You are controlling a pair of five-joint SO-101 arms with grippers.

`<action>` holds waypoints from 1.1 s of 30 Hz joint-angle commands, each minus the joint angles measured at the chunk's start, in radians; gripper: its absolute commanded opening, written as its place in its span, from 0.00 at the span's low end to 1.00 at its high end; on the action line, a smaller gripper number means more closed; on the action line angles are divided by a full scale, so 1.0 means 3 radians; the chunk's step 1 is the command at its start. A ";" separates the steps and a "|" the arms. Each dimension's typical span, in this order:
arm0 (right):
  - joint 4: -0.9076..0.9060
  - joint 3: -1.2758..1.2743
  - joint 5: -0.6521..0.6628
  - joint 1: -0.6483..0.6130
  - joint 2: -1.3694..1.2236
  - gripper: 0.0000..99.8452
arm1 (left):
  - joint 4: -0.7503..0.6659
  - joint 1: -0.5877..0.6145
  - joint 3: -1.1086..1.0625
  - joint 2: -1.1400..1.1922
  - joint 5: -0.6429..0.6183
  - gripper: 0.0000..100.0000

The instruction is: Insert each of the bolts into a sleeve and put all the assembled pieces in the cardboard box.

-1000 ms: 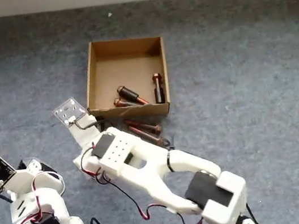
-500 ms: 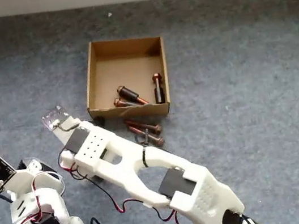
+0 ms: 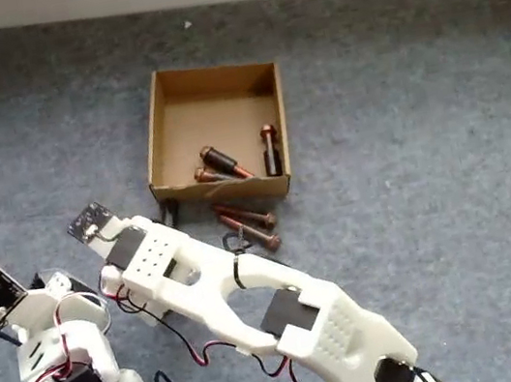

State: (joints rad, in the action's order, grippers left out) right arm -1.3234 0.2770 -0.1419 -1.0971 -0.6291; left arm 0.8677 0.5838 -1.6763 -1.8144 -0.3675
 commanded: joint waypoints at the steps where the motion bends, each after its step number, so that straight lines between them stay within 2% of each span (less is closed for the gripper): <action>1: 0.0003 0.0125 0.0051 0.0064 -0.0141 0.10 | -0.0072 0.0028 -0.0064 -0.0013 -0.0051 0.01; 6: -0.0197 0.0412 0.0051 0.0069 -0.0243 0.09 | -0.0066 0.0028 -0.0064 -0.0013 -0.0051 0.01; 10: -0.0222 0.0478 0.0051 0.0069 -0.0238 0.00 | -0.0066 -0.0023 -0.0064 -0.0013 -0.0041 0.01; 18: -0.0217 0.0478 0.0051 0.0192 -0.0151 0.01 | -0.0066 -0.0064 -0.0064 -0.0013 -0.0036 0.01; 27: -0.0207 0.0202 0.0036 0.0570 0.0724 0.01 | -0.0066 -0.0064 -0.0064 -0.0013 -0.0041 0.01; 33: -0.0125 -0.0274 0.0041 0.0575 0.1501 0.01 | -0.0066 -0.0064 -0.0064 -0.0013 -0.0031 0.01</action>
State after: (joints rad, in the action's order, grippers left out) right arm -1.3863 0.2232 -0.1327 -0.9314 -0.3437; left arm 0.8677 0.5808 -1.6763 -1.8144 -0.3675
